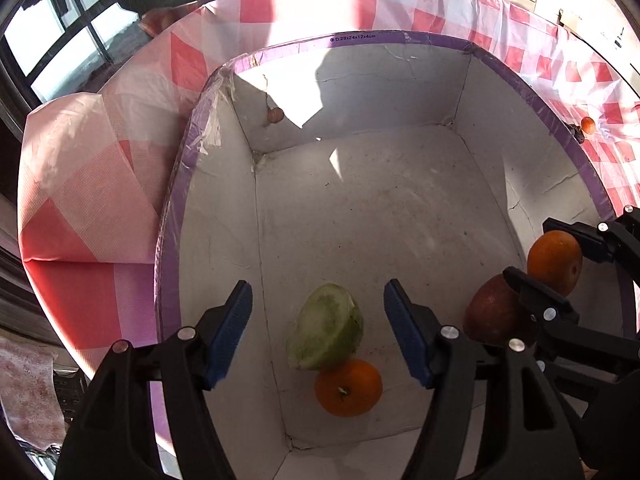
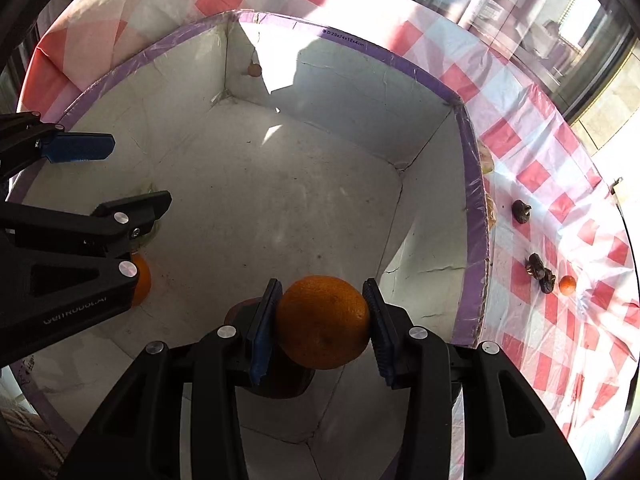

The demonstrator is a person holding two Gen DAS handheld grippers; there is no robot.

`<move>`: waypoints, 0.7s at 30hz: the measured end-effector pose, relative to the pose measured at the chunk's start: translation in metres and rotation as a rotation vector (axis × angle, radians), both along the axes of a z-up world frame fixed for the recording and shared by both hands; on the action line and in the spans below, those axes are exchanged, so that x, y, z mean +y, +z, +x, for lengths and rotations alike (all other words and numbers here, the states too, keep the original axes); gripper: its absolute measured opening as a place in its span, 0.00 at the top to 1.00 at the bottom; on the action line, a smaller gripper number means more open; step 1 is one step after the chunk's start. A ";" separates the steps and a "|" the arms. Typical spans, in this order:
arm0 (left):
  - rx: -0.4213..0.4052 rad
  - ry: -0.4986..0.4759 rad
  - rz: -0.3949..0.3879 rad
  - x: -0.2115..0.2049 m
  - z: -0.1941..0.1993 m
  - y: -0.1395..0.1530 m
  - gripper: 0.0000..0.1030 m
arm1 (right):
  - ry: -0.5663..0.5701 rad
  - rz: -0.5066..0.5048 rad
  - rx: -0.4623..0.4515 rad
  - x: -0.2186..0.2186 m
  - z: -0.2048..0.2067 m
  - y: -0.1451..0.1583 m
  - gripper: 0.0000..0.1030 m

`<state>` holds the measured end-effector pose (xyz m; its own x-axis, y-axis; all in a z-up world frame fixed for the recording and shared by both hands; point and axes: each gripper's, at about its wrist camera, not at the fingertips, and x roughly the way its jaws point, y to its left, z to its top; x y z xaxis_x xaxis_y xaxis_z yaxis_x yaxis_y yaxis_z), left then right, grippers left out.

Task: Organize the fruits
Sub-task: 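Open the left tool to drop the melon half while the right tool drops the orange into the box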

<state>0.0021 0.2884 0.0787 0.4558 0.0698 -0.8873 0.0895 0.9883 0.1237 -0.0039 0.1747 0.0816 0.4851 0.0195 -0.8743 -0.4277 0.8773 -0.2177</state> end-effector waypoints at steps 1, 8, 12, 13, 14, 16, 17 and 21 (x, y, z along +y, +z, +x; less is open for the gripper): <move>-0.004 0.004 0.001 0.000 0.000 0.001 0.24 | -0.003 -0.002 0.002 0.000 0.000 0.000 0.56; -0.039 0.011 -0.027 0.004 -0.003 0.004 0.21 | -0.018 0.038 0.017 -0.006 0.003 0.004 0.34; -0.046 0.001 -0.015 0.004 -0.006 0.003 0.21 | -0.010 0.022 0.045 -0.002 0.004 0.002 0.30; -0.035 -0.013 -0.007 0.002 -0.006 0.002 0.21 | -0.002 0.013 0.051 -0.001 0.002 0.002 0.29; -0.024 -0.024 0.002 0.002 -0.007 0.001 0.21 | 0.007 0.008 0.057 0.000 0.000 0.001 0.29; 0.002 -0.023 0.020 0.001 -0.007 -0.001 0.21 | 0.026 0.006 0.063 0.002 -0.006 0.000 0.27; 0.015 -0.014 0.032 0.002 -0.008 -0.004 0.21 | 0.039 0.005 0.068 0.004 -0.010 -0.001 0.25; 0.020 0.000 0.061 0.004 -0.016 -0.006 0.21 | 0.111 0.001 0.090 0.014 -0.030 -0.005 0.22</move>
<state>-0.0140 0.2928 0.0724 0.4384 0.1234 -0.8903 0.0929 0.9790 0.1815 -0.0342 0.1886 0.0766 0.3994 0.0697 -0.9141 -0.5395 0.8240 -0.1729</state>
